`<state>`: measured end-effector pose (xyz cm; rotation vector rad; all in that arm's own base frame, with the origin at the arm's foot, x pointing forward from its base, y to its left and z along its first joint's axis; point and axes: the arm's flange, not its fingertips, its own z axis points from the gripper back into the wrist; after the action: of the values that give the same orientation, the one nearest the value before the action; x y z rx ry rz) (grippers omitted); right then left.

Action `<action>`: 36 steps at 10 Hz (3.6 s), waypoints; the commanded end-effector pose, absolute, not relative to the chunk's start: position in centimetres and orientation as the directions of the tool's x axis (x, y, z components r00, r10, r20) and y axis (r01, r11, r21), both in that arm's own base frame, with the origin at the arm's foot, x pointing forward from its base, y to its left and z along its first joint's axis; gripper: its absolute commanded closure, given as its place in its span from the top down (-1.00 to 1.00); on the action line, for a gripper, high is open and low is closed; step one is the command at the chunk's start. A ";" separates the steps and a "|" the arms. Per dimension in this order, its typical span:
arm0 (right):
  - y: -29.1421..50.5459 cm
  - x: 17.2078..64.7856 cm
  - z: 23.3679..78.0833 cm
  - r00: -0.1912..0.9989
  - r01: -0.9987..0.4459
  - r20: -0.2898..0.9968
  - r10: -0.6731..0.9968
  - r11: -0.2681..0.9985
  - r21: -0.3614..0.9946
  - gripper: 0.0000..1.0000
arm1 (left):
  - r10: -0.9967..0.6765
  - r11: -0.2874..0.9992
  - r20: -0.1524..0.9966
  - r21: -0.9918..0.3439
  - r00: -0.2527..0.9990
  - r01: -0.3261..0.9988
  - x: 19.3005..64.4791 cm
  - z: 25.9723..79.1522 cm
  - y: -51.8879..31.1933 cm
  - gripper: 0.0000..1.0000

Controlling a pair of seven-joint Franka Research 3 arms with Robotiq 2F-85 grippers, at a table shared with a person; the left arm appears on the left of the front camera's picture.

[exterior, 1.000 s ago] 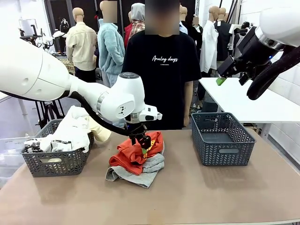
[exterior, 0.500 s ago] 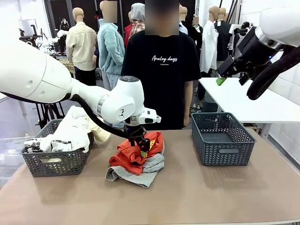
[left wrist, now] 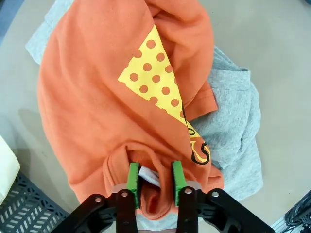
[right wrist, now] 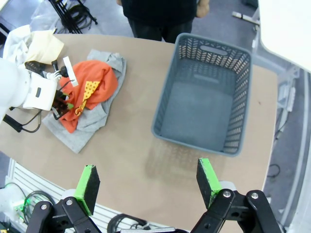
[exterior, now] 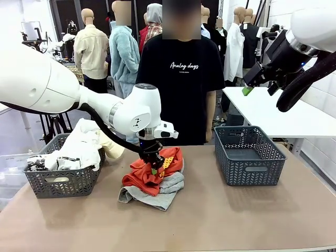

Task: Sort the tops and bottoms.
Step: Lift clothes from the center of the table with your left hand.

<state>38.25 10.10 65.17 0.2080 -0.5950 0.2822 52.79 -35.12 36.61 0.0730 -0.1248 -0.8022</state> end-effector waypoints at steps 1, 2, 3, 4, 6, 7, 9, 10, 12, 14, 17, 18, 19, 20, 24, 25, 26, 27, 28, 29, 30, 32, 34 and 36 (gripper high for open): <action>10.0 38.0 64.9 0.800 -0.306 0.570 0.190 0.945 0.115 1.00 | -0.712 0.702 0.080 0.102 0.697 0.705 53.1 36.9 -34.7 -1.00; 10.0 38.0 64.9 0.800 -0.306 0.570 0.190 0.945 0.115 1.00 | -0.711 0.703 0.083 0.102 0.698 0.704 53.3 37.1 -34.7 -1.00; 10.0 38.0 64.9 0.800 -0.306 0.570 0.190 0.945 0.115 1.00 | -0.710 0.704 0.085 0.101 0.699 0.703 53.3 37.2 -34.6 -1.00; 10.0 38.0 64.9 0.800 -0.306 0.570 0.190 0.945 0.115 1.00 | -0.706 0.708 0.093 0.104 0.702 0.698 53.4 37.5 -34.5 -1.00; 10.0 38.0 64.9 0.800 -0.306 0.570 0.190 0.945 0.115 1.00 | -0.699 0.715 0.109 0.083 0.707 0.694 53.1 38.2 -34.2 -1.00; 10.0 38.0 64.9 0.800 -0.306 0.570 0.190 0.945 0.115 1.00 | -0.678 0.732 0.145 0.039 0.721 0.681 52.4 38.8 -33.6 -1.00; 10.0 38.0 64.9 0.800 -0.306 0.570 0.190 0.945 0.115 1.00 | -0.711 0.704 0.102 0.107 0.696 0.702 53.2 37.5 -35.0 -1.00; 10.0 38.0 64.9 0.800 -0.306 0.570 0.190 0.945 0.115 1.00 | -0.711 0.704 0.102 0.107 0.696 0.702 53.2 37.5 -35.0 -1.00; 10.0 38.0 64.9 0.800 -0.306 0.570 0.190 0.945 0.115 1.00 | -0.705 0.708 0.130 0.078 0.697 0.701 54.4 40.9 -34.0 -1.00; 10.0 38.0 64.9 0.800 -0.306 0.570 0.190 0.945 0.115 1.00 | -0.718 0.693 0.168 0.262 0.675 0.672 61.5 52.2 -31.2 -1.00; 10.0 38.0 64.9 0.800 -0.306 0.570 0.190 0.945 0.115 1.00 | -0.773 0.629 0.173 0.342 0.611 0.699 65.0 61.2 -31.3 -1.00; 10.0 38.0 64.9 0.800 -0.306 0.570 0.190 0.945 0.115 1.00 | -0.798 0.600 0.193 0.337 0.571 0.725 64.3 62.1 -32.1 -1.00; 10.0 38.0 64.9 0.800 -0.306 0.570 0.190 0.945 0.115 1.00 | -0.815 0.579 0.208 0.329 0.541 0.745 62.7 62.0 -32.6 -1.00; 10.0 38.0 64.9 0.800 -0.306 0.570 0.190 0.945 0.115 1.00 | -0.764 0.641 0.202 0.337 0.613 0.689 62.6 62.7 -28.9 -1.00; 10.0 38.0 64.9 0.800 -0.306 0.570 0.190 0.945 0.115 1.00 | -0.772 0.633 0.205 0.332 0.601 0.700 63.0 62.2 -29.7 -1.00; 10.0 38.0 64.9 0.800 -0.306 0.570 0.190 0.945 0.115 1.00 | -0.792 0.609 0.226 0.350 0.567 0.712 63.5 64.7 -29.0 -1.00; 10.0 38.0 64.9 0.800 -0.306 0.570 0.190 0.945 0.115 1.00 | -0.786 0.617 0.264 0.391 0.559 0.683 64.5 69.5 -27.3 -1.00; 10.0 38.0 64.9 0.800 -0.306 0.570 0.190 0.945 0.115 1.00 | -0.779 0.627 0.328 0.397 0.534 0.670 64.7 73.4 -25.6 -1.00; 10.0 38.0 64.9 0.800 -0.306 0.570 0.190 0.945 0.115 1.00 | -0.765 0.640 0.384 0.367 0.517 0.675 64.6 76.4 -23.9 -1.00; 10.0 38.0 64.9 0.800 -0.306 0.570 0.190 0.945 0.115 1.00 | -0.751 0.644 0.438 0.327 0.493 0.691 64.4 78.5 -22.2 -1.00; 10.0 38.0 64.9 0.800 -0.306 0.570 0.190 0.945 0.115 1.00 | -0.731 0.629 0.507 0.242 0.456 0.739 64.6 79.9 -21.2 -1.00; 10.0 38.0 64.9 0.800 -0.306 0.570 0.190 0.945 0.115 1.00 | -0.728 0.569 0.599 0.258 0.332 0.781 63.4 82.0 -23.3 -1.00; 10.0 38.0 64.9 0.800 -0.306 0.570 0.190 0.945 0.115 1.00 | -0.761 0.435 0.620 0.267 0.192 0.860 62.2 81.6 -28.5 -1.00; 10.0 38.0 64.9 0.800 -0.306 0.570 0.190 0.945 0.115 1.00 | -0.771 0.388 0.628 0.335 0.103 0.858 60.8 82.8 -31.0 -1.00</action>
<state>38.24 10.08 65.18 0.2078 -0.5952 0.2817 58.67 -31.21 79.55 -0.1428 -0.7824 -1.1733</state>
